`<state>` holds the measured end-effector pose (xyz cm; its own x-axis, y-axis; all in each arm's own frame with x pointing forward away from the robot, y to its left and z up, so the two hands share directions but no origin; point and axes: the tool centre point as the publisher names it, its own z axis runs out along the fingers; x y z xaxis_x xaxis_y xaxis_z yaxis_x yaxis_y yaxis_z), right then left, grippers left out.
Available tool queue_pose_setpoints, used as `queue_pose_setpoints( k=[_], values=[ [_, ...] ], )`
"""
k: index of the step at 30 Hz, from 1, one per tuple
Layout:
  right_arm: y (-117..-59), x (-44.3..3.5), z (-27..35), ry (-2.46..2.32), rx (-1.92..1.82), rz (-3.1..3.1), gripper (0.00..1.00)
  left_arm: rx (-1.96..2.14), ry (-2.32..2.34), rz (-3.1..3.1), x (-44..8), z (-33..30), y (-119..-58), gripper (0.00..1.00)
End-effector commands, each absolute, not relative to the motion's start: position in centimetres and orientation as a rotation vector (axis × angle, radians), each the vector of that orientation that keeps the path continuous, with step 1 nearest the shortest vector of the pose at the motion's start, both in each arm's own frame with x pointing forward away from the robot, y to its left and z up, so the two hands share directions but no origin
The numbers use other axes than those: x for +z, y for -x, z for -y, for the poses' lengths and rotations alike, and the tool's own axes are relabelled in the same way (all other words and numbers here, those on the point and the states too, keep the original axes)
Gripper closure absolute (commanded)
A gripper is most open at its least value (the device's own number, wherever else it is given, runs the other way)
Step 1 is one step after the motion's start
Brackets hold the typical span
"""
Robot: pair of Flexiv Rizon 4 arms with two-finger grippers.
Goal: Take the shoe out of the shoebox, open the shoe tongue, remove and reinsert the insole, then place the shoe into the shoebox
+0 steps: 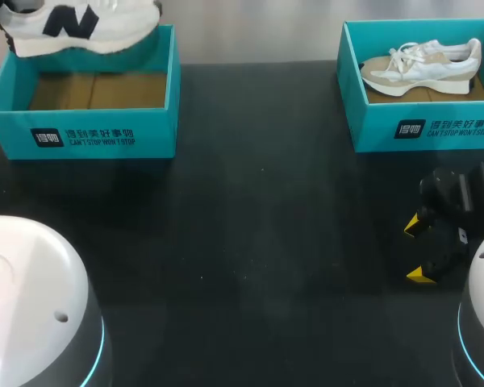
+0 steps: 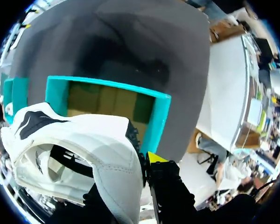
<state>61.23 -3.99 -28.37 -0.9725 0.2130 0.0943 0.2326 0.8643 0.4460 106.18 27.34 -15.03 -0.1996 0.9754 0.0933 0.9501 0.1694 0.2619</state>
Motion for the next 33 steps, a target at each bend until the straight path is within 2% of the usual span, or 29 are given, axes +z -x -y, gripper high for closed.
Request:
queue_pose_setpoints(
  k=[1, 20, 33],
  values=[
    [-61.2, -28.4, 3.9, 0.359, -0.719, 2.995, 0.00, 0.520, -2.029, -2.239, -16.9, -27.6, -106.6, 1.00],
    [-61.2, -28.4, 3.9, 0.359, -0.719, 2.995, 0.00, 0.305, -2.114, -2.438, -18.8, -30.9, -111.1, 1.00],
    [-61.2, -28.4, 3.9, 0.359, -0.719, 2.995, 0.00, 0.305, -2.114, -2.438, -18.8, -30.9, -111.1, 1.00]
  ],
)
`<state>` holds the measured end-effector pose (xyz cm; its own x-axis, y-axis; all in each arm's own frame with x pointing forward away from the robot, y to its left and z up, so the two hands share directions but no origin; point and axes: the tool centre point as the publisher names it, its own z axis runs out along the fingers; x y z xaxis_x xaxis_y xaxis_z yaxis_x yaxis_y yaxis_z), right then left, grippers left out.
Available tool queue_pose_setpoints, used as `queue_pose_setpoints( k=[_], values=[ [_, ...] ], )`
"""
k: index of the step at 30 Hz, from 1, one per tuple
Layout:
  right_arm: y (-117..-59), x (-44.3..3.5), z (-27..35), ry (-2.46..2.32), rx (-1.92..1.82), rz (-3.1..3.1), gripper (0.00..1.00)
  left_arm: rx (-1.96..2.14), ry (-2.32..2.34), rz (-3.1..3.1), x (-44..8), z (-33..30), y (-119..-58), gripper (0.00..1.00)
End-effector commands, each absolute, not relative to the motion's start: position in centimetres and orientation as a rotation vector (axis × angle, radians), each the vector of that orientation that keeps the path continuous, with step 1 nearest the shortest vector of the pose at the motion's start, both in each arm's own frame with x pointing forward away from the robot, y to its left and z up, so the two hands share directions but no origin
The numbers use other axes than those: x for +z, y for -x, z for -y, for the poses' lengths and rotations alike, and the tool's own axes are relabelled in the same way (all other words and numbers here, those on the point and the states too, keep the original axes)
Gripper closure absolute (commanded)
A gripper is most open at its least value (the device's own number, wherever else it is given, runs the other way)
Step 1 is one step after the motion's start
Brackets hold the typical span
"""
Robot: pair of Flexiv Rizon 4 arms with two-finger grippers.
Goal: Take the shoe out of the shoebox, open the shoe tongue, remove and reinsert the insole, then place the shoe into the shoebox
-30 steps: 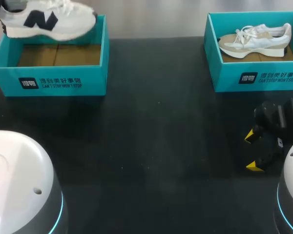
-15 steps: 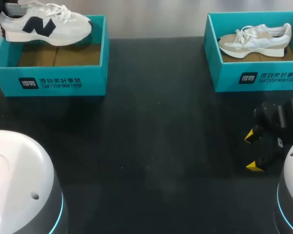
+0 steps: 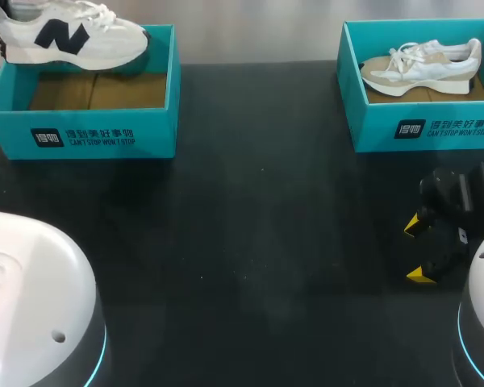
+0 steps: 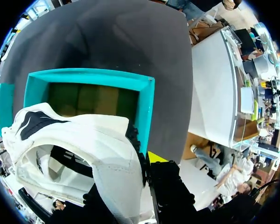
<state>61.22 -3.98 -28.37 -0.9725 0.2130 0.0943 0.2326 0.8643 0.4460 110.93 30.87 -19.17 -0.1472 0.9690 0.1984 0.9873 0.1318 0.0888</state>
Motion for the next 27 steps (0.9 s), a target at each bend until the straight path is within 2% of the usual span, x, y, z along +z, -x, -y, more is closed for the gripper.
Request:
queue_pose_setpoints(
  k=[1, 10, 27],
  values=[
    [-61.2, -28.4, 3.9, 0.359, -0.719, 2.995, 0.00, -0.286, 1.984, 2.288, -18.8, -30.9, -111.1, 1.00],
    [-61.2, -28.4, 3.9, 0.359, -0.719, 2.995, 0.00, -0.244, 2.000, 2.282, -20.4, -31.2, -111.5, 1.00],
    [-61.2, -28.4, 3.9, 0.359, -0.719, 2.995, 0.00, -0.214, 2.030, 2.239, -26.4, -30.4, -110.7, 1.00]
  ],
)
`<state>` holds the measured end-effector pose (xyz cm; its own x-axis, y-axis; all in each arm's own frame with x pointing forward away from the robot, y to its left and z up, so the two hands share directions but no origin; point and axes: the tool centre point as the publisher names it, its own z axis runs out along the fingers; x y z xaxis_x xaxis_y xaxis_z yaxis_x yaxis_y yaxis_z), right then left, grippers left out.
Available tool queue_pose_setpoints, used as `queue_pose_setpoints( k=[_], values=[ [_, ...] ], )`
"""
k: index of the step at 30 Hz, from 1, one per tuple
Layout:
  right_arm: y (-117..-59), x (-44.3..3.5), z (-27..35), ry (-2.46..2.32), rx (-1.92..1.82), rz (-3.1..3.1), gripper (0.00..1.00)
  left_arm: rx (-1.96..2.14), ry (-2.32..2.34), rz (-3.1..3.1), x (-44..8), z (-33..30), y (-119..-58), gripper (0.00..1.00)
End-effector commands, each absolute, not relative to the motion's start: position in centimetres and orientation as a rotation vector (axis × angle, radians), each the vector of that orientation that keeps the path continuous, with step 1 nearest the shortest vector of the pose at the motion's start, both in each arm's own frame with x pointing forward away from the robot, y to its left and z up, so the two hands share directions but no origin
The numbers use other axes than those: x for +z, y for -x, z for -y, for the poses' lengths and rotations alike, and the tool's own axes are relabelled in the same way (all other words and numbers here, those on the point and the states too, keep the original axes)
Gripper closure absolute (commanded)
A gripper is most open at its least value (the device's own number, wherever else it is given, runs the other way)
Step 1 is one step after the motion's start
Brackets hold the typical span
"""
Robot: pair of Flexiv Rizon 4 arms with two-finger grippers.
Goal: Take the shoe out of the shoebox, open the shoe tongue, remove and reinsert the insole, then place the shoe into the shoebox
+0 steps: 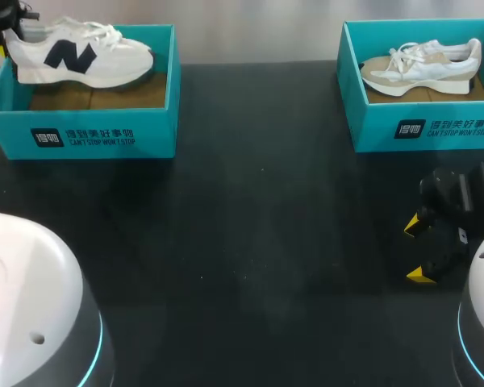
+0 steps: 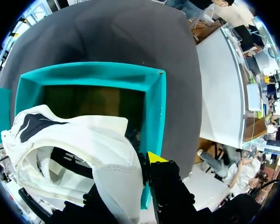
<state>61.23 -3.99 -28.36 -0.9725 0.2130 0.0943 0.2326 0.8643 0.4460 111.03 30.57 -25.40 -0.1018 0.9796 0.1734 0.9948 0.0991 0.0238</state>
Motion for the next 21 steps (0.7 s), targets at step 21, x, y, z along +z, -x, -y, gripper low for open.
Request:
queue_pose_setpoints(
  k=[21],
  values=[
    [-61.2, -28.4, 3.9, 0.359, -0.719, 2.995, 0.00, -0.184, 2.080, 2.213, -29.5, -30.8, -105.5, 1.00]
  ],
)
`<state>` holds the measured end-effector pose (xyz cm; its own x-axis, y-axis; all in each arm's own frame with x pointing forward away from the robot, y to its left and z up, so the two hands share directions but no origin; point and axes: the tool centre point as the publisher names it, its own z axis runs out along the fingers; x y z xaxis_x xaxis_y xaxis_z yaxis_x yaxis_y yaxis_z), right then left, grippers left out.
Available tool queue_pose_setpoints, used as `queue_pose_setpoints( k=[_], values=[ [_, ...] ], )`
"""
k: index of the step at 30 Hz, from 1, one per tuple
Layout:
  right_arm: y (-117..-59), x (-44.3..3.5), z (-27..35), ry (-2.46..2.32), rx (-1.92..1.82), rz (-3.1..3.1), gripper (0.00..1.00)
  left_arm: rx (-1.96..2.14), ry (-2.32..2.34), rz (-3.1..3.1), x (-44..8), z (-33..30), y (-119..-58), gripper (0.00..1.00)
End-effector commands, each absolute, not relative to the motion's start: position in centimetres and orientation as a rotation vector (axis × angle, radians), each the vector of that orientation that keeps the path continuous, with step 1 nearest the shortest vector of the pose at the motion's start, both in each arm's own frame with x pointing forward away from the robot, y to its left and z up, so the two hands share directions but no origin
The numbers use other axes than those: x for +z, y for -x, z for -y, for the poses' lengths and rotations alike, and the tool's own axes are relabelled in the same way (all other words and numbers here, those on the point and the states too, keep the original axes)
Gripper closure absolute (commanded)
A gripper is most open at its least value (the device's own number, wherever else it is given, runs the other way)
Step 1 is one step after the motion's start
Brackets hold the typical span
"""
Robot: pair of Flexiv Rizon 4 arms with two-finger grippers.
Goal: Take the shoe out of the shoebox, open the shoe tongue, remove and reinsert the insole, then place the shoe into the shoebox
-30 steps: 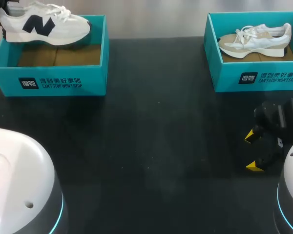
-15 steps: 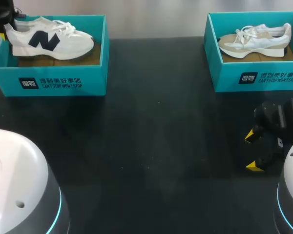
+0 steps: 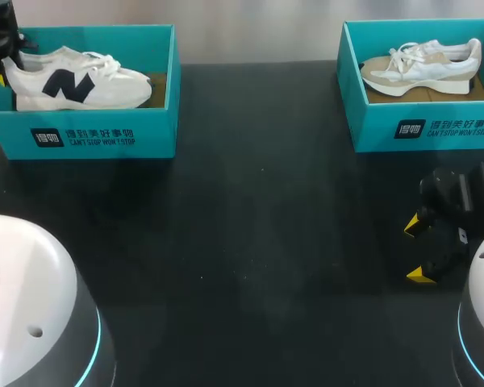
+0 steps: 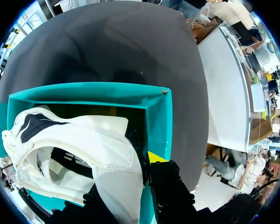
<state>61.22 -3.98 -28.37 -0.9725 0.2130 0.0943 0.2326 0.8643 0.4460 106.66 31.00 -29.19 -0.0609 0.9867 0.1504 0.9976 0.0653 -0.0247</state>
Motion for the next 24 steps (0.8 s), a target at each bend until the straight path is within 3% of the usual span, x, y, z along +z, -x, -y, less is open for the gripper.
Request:
queue_pose_setpoints(
  k=[1, 24],
  values=[
    [-61.2, -28.4, 3.9, 0.359, -0.719, 2.995, 0.00, -0.189, 2.070, 2.216, -29.7, -30.8, -105.4, 1.00],
    [-61.2, -28.4, 3.9, 0.359, -0.719, 2.995, 0.00, -0.166, 2.027, 2.215, -33.3, -28.9, -105.1, 1.00]
  ],
)
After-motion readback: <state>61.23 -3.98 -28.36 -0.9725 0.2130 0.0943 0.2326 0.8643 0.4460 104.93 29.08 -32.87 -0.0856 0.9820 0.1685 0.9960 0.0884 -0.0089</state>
